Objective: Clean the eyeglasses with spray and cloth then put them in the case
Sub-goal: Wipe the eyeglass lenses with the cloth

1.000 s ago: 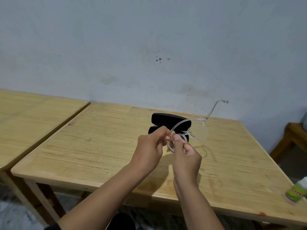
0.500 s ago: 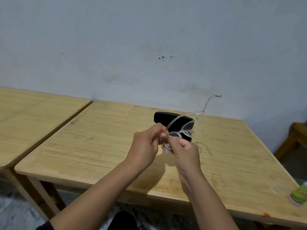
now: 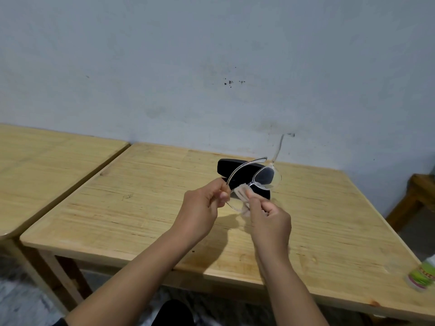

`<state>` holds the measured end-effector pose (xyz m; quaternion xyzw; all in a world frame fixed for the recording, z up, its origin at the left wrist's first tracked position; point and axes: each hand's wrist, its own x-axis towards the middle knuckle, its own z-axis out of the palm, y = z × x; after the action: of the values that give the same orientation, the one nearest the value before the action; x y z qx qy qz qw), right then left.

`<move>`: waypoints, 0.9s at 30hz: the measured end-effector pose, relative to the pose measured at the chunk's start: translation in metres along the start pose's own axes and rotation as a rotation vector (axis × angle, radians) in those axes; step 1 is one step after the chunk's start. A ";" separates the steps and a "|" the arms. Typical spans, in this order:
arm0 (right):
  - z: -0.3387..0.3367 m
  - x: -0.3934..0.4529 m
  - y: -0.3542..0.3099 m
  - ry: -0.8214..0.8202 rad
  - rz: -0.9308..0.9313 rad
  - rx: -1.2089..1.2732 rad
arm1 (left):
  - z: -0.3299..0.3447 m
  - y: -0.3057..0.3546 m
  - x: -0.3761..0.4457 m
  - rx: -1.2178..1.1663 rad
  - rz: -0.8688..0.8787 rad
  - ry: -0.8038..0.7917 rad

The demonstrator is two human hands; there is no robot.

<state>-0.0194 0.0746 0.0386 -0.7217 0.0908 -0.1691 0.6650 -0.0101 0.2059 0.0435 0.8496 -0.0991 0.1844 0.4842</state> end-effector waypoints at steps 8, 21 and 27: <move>0.010 -0.009 -0.004 0.010 -0.074 0.093 | 0.010 0.007 -0.005 -0.031 0.088 0.018; -0.001 -0.003 -0.002 -0.272 -0.040 -0.061 | 0.005 0.005 0.000 -0.062 0.043 -0.029; -0.009 0.001 -0.009 -0.335 -0.071 -0.115 | 0.003 0.005 0.000 -0.048 0.038 -0.010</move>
<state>-0.0228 0.0672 0.0477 -0.7793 -0.0372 -0.0643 0.6223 -0.0111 0.2004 0.0462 0.8368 -0.1220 0.1866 0.5001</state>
